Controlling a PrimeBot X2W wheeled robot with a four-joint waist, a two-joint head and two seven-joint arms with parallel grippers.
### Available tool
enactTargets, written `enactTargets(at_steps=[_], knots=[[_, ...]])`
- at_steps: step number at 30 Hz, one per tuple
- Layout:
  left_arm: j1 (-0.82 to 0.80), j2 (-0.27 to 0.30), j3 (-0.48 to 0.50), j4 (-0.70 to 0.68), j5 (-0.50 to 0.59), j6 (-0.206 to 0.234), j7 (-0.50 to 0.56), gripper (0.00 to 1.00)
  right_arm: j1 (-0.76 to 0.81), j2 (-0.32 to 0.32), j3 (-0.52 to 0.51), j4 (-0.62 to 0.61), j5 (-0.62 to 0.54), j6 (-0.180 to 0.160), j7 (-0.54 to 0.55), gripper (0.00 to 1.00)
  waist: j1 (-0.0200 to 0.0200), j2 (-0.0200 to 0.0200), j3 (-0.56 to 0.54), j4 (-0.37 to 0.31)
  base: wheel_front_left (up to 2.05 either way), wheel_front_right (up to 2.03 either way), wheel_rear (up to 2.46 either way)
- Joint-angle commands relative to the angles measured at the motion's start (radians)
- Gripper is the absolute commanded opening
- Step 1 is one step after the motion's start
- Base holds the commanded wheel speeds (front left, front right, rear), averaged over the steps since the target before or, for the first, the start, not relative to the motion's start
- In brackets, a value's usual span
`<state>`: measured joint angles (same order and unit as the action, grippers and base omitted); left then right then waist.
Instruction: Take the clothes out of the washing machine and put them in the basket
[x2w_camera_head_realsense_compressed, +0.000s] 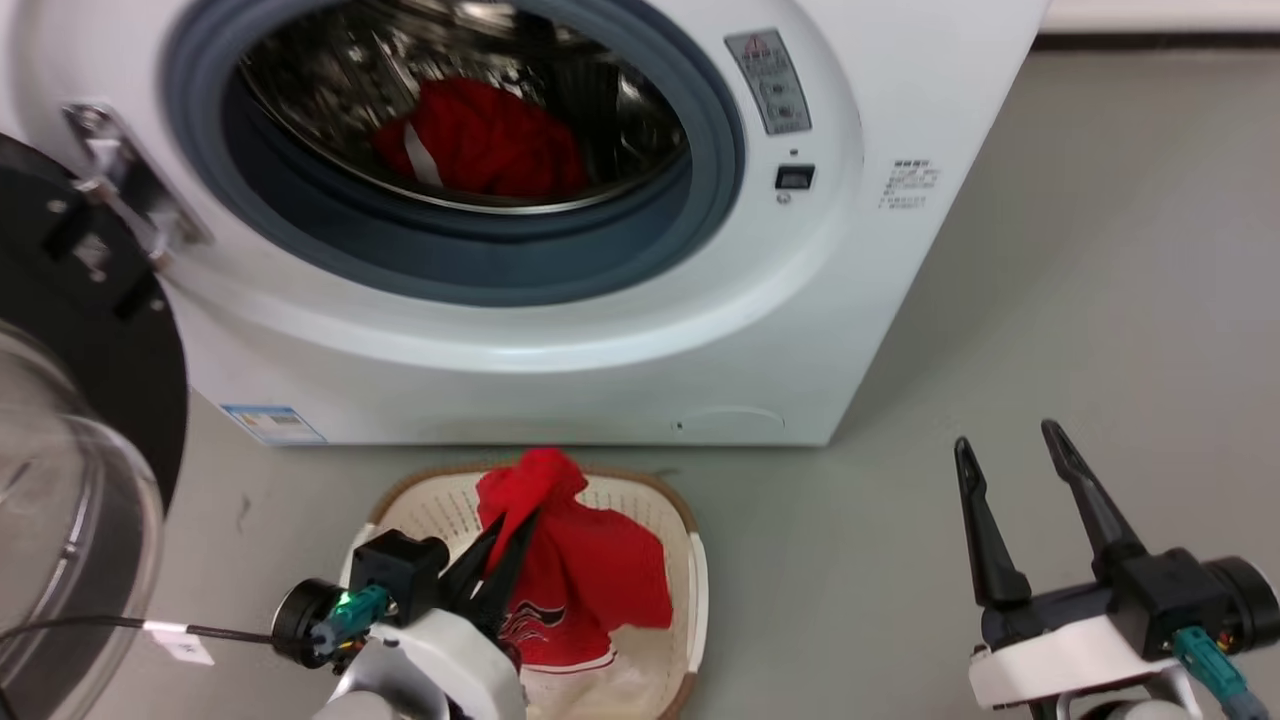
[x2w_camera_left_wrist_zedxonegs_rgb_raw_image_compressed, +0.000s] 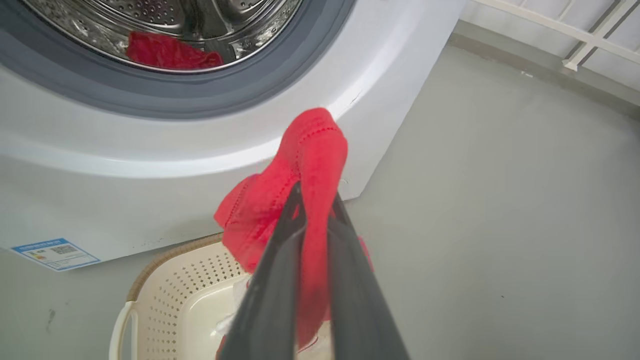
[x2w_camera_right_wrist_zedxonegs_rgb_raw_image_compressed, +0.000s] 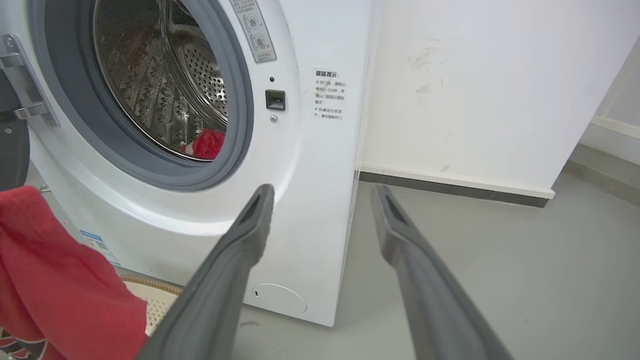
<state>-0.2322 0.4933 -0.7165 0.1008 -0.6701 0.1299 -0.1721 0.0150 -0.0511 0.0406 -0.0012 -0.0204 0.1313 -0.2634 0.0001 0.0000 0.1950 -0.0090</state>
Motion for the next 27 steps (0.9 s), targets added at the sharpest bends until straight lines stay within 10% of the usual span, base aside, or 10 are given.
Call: enactTargets(at_steps=[1, 14, 27], knots=[[-0.021, -0.018, 0.000, 0.038, -0.006, -0.013, -0.014, 0.00, -0.024, 0.002, 0.000, -0.005, -0.005, -0.001, -0.002, 1.00, -0.0001, 0.0000, 0.057, -0.026, 0.00, 0.00, 0.00], [-0.226, -0.203, -0.033, 0.618, -0.028, -0.163, -0.057, 0.00, -0.134, 0.002, -0.013, -0.030, -0.001, -0.001, -0.002, 1.00, -0.0001, 0.0000, 0.282, -0.079, 0.00, 0.00, 0.00], [-0.547, -0.305, -0.164, 1.083, 0.113, -0.194, 0.002, 0.00, -0.248, 0.002, -0.042, -0.072, 0.015, -0.001, -0.002, 1.00, -0.0001, 0.0000, 0.530, -0.107, 0.00, 0.00, 0.00]])
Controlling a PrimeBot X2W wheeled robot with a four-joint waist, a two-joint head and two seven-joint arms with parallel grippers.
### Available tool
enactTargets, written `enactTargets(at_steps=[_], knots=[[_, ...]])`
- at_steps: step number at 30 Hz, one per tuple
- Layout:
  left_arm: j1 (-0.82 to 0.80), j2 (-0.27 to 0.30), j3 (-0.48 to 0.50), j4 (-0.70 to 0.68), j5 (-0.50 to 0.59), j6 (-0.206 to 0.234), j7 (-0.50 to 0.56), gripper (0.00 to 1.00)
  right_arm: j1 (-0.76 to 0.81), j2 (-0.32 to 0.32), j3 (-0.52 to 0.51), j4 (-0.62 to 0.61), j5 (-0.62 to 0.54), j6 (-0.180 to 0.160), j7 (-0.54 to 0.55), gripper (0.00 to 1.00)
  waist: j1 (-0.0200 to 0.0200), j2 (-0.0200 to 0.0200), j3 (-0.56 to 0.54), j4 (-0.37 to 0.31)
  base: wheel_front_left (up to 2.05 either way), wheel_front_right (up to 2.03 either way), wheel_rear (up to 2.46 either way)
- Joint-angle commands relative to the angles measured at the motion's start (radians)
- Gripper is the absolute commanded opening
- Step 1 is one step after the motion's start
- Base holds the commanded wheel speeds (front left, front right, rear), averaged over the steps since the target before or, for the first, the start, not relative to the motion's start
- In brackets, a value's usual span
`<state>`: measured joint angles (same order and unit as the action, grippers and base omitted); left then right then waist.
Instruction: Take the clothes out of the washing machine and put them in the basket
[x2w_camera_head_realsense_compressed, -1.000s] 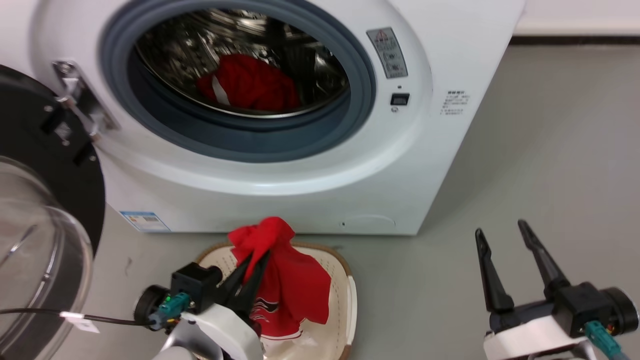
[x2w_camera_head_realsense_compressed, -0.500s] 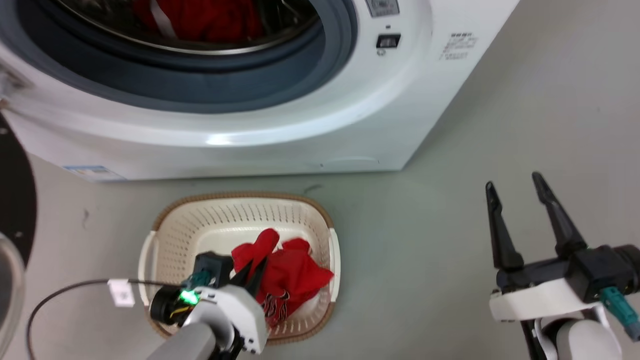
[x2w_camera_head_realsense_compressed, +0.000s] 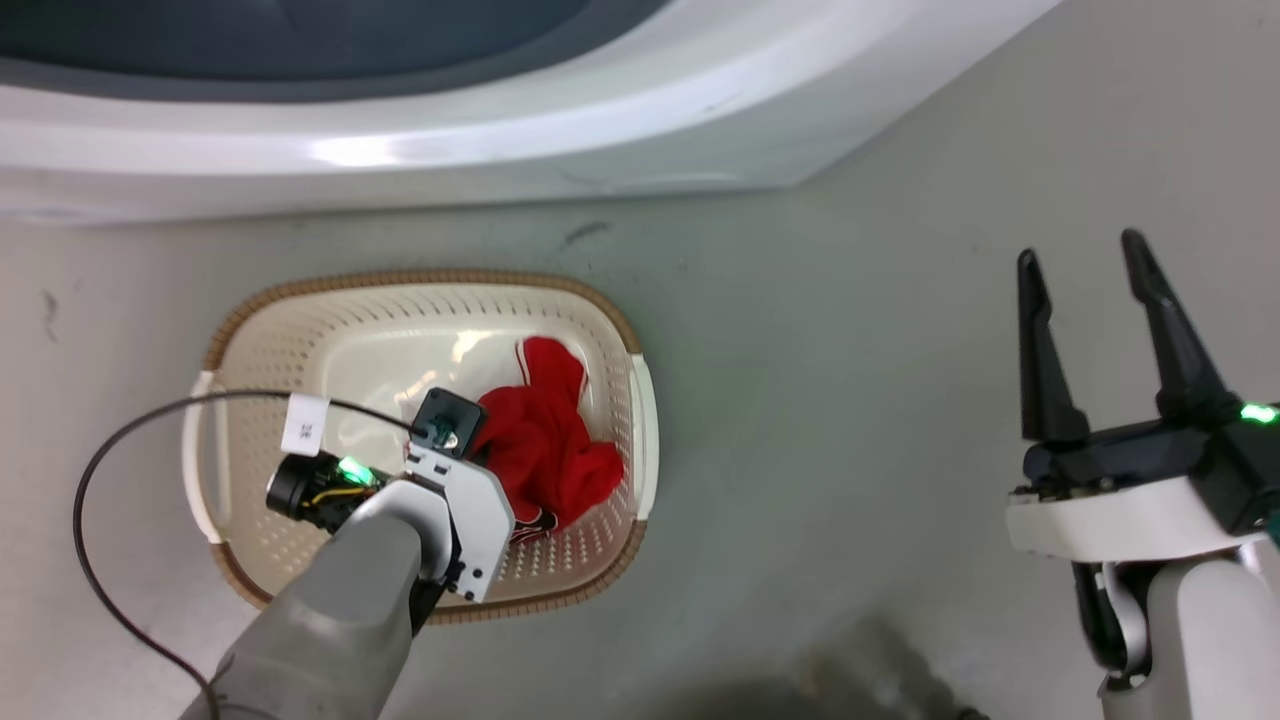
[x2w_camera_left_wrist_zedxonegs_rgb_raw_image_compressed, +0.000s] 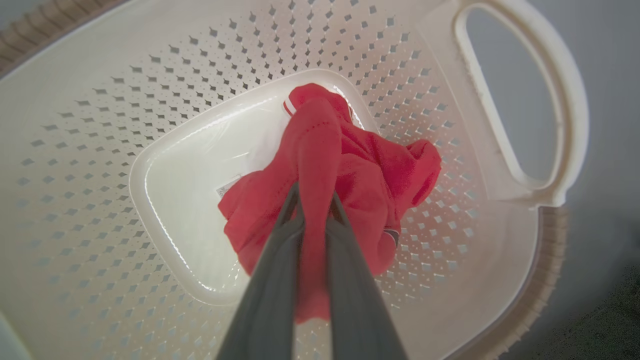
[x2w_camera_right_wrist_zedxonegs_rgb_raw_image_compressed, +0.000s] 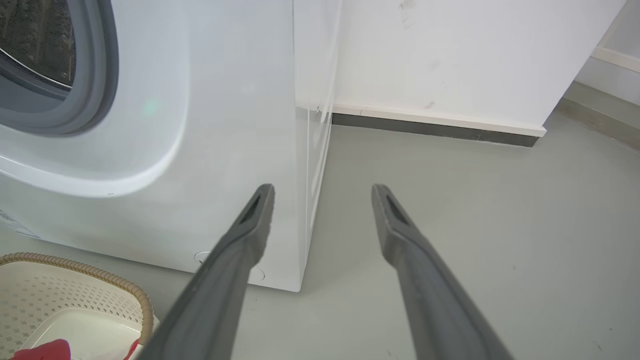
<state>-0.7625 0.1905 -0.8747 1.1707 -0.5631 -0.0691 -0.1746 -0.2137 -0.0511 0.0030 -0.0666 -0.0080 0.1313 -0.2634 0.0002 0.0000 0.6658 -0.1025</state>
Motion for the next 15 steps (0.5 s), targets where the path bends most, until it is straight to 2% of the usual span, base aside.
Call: enactTargets(at_steps=[1, 9, 10, 11, 15], knots=[[-0.032, -0.005, -0.012, 0.033, 0.012, 0.005, 0.011, 0.00, -0.026, 0.002, -0.009, -0.010, 0.006, -0.001, -0.002, 1.00, -0.0002, 0.0000, 0.075, -0.014, 0.00, 0.00, 0.00], [-0.102, -0.028, -0.030, 0.094, 0.020, 0.017, 0.024, 0.00, -0.058, 0.002, -0.030, -0.018, 0.014, -0.001, -0.002, 1.00, -0.0002, 0.0000, 0.149, -0.007, 0.00, 0.00, 0.00], [-0.104, -0.031, -0.023, 0.097, 0.015, 0.016, 0.024, 0.36, -0.059, 0.002, -0.031, -0.016, 0.013, -0.001, -0.002, 1.00, -0.0002, 0.0000, 0.150, -0.006, 0.00, 0.00, 0.00], [-0.105, -0.032, -0.023, 0.100, 0.015, 0.018, 0.019, 1.00, -0.059, 0.002, -0.032, -0.013, 0.013, -0.001, -0.002, 1.00, -0.0002, 0.0000, 0.150, -0.004, 0.00, 0.00, 0.00], [-0.083, -0.042, -0.022, 0.107, 0.002, 0.010, 0.001, 1.00, -0.063, 0.002, -0.025, -0.003, 0.009, -0.001, -0.002, 1.00, -0.0002, 0.0000, 0.123, 0.007, 0.00, 0.00, 0.00]])
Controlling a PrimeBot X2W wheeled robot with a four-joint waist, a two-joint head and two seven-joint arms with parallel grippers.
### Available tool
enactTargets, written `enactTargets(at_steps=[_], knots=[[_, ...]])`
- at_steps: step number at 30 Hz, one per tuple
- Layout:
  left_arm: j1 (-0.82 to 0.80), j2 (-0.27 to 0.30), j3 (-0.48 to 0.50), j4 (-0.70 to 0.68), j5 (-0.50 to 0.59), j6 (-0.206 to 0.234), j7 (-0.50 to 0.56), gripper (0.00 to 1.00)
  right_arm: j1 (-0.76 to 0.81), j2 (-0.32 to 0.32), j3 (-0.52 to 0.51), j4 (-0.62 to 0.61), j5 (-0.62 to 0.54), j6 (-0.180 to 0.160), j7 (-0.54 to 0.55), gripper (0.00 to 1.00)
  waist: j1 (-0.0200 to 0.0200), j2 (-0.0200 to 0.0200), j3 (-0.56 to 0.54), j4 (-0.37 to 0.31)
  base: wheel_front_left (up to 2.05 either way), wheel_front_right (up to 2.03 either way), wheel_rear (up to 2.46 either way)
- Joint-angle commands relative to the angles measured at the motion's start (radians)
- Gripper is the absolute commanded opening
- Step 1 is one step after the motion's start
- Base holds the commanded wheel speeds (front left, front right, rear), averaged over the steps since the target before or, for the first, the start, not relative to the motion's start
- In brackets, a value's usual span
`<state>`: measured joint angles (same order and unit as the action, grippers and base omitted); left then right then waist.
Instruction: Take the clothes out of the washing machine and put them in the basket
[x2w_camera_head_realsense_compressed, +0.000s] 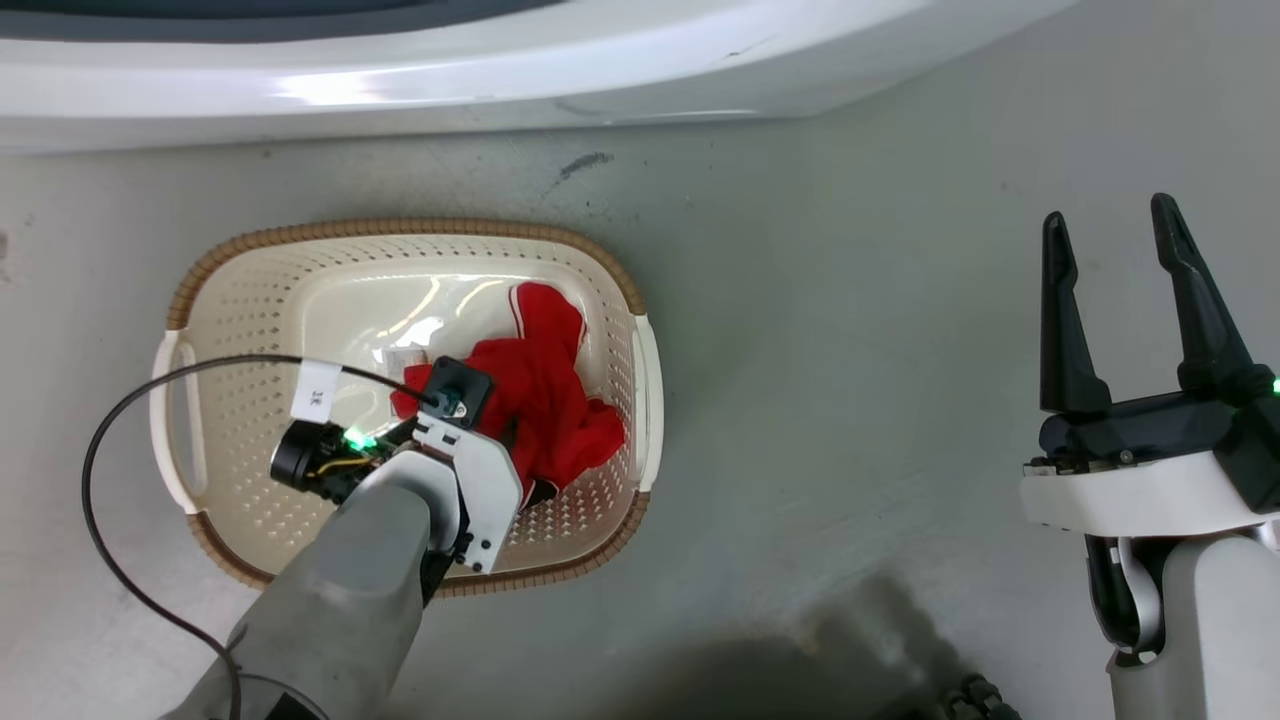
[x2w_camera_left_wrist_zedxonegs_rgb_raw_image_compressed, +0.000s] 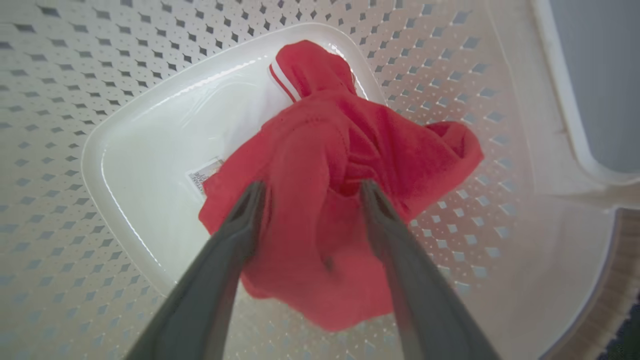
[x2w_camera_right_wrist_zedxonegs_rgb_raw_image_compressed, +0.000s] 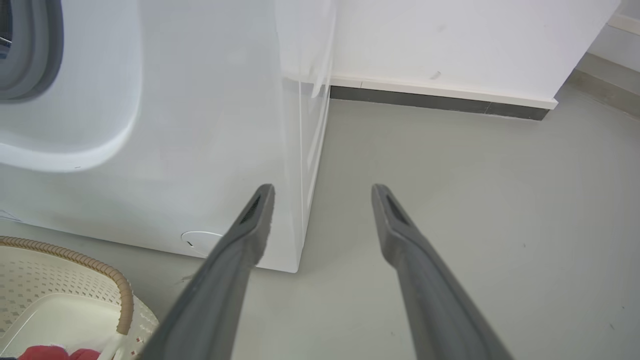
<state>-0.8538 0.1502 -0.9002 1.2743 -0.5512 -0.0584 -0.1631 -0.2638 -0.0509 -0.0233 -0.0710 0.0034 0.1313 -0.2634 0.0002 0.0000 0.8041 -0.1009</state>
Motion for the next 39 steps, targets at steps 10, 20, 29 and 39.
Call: enactTargets(at_steps=[10, 20, 29, 39], knots=[[0.104, -0.023, 0.080, -0.010, -0.092, -0.024, -0.097, 1.00, 0.050, 0.001, -0.001, 0.029, -0.016, -0.001, -0.002, 1.00, -0.0002, 0.0000, -0.188, 0.044, 0.00, 0.00, 0.00], [0.281, 0.022, 0.223, -0.265, -0.067, 0.027, -0.103, 1.00, 0.140, 0.001, 0.010, 0.056, -0.018, -0.001, -0.002, 1.00, -0.0002, 0.0000, -0.385, 0.087, 0.00, 0.00, 0.00], [0.457, 0.042, 0.359, -0.495, 0.033, 0.069, -0.103, 1.00, 0.211, 0.001, 0.025, 0.079, -0.005, -0.001, -0.002, 1.00, -0.0002, 0.0000, -0.513, 0.110, 0.00, 0.00, 0.00], [0.567, 0.020, 0.567, -0.802, 0.164, 0.090, -0.102, 1.00, 0.261, 0.001, 0.028, 0.085, 0.001, -0.001, -0.002, 1.00, -0.0002, 0.0000, -0.571, 0.117, 0.00, 0.00, 0.00]])
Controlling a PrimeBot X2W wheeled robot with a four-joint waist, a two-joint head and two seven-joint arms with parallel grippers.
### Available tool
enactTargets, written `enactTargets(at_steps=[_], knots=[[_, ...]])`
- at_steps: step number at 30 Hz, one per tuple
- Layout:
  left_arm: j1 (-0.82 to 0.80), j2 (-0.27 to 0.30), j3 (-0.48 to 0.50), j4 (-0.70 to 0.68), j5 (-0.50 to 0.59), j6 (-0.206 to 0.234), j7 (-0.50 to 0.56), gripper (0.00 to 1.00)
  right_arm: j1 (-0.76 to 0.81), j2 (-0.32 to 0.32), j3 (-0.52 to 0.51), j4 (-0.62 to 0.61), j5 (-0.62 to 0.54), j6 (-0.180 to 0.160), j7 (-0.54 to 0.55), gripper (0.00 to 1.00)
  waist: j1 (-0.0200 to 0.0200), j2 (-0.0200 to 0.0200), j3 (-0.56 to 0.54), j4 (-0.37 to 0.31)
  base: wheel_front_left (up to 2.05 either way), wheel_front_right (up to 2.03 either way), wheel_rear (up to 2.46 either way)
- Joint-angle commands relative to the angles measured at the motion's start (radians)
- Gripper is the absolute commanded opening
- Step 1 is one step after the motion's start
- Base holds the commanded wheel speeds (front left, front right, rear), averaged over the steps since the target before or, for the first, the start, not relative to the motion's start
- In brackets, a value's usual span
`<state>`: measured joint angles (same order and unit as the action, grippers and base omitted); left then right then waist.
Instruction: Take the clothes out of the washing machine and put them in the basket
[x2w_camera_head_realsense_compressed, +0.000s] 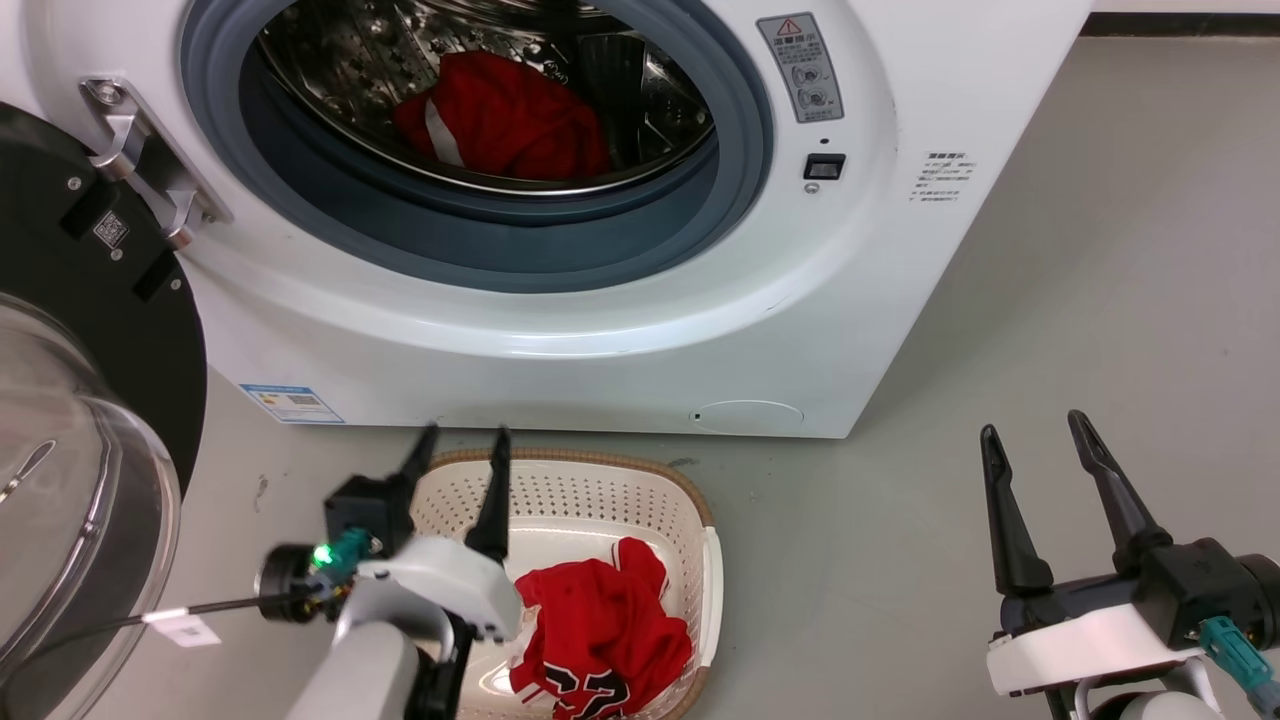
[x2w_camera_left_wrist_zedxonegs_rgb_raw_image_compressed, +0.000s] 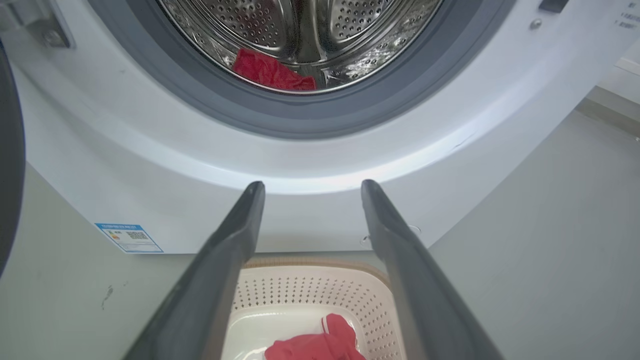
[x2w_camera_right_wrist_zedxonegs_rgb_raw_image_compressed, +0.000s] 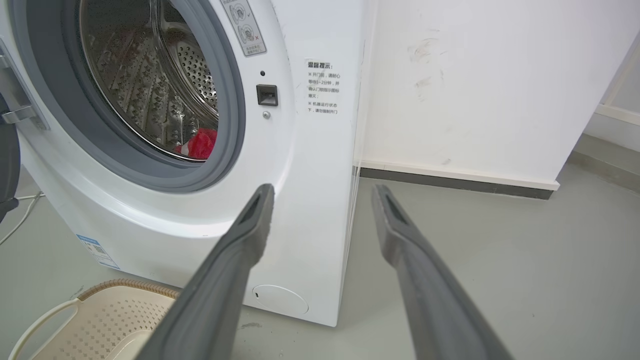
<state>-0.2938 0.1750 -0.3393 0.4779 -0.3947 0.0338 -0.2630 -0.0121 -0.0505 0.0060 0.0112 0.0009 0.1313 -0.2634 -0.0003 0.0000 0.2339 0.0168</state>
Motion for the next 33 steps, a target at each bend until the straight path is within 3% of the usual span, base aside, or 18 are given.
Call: enactTargets(at_steps=[1, 9, 17, 33], knots=[[-0.002, -0.009, 0.025, -0.028, 0.019, -0.002, -0.003, 1.00, 0.010, 0.001, -0.002, 0.003, 0.005, -0.001, -0.002, 1.00, 0.0003, 0.0000, -0.002, -0.003, 0.00, 0.00, 0.00], [-0.144, -0.019, 0.127, -0.022, 0.070, -0.010, -0.003, 1.00, -0.028, 0.001, 0.007, 0.001, 0.020, -0.001, -0.002, 1.00, 0.0003, 0.0000, 0.029, -0.052, 0.00, 0.00, 0.00], [-0.431, 0.017, 0.143, 0.161, 0.099, -0.023, 0.020, 1.00, -0.089, 0.001, 0.010, -0.012, 0.042, -0.001, -0.002, 1.00, 0.0003, 0.0000, 0.139, -0.110, 0.00, 0.00, 0.00], [-1.023, 0.149, 0.109, 0.547, 0.145, -0.066, 0.271, 1.00, -0.220, 0.001, 0.018, -0.036, 0.097, -0.001, -0.002, 1.00, 0.0003, 0.0000, 0.433, -0.234, 0.00, 0.00, 0.00]])
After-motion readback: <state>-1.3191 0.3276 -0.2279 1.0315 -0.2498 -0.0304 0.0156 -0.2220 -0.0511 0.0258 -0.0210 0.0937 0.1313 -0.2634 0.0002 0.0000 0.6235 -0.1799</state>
